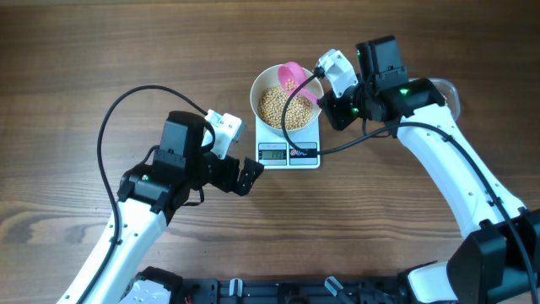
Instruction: Scoop item into bowl and weigh 150g on scale
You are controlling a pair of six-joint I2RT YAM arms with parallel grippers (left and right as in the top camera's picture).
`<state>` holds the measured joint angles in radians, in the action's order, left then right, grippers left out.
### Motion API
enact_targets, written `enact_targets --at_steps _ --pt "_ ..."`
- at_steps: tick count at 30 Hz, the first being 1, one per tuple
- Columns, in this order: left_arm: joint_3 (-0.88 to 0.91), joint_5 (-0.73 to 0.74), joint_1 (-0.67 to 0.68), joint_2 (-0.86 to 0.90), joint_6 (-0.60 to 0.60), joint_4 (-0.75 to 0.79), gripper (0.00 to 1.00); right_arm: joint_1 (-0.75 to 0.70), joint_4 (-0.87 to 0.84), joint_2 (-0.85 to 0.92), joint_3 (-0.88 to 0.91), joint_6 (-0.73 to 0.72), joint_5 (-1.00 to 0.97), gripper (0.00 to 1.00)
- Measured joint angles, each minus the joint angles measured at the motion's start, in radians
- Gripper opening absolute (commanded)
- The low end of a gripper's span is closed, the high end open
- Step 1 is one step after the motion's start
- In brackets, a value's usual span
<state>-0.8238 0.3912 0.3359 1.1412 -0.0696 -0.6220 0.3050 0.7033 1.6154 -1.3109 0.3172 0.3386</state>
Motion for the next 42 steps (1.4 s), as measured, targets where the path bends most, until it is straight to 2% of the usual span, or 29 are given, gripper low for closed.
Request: enact_targets --at_steps 16,42 --pt "0.000 0.000 0.000 0.000 0.000 0.000 1.00 0.054 0.007 0.000 0.000 0.072 -0.139 0.05" --pt "0.000 0.000 0.000 0.000 0.000 0.000 1.00 0.053 0.007 0.000 0.000 -0.021 -0.095 0.04"
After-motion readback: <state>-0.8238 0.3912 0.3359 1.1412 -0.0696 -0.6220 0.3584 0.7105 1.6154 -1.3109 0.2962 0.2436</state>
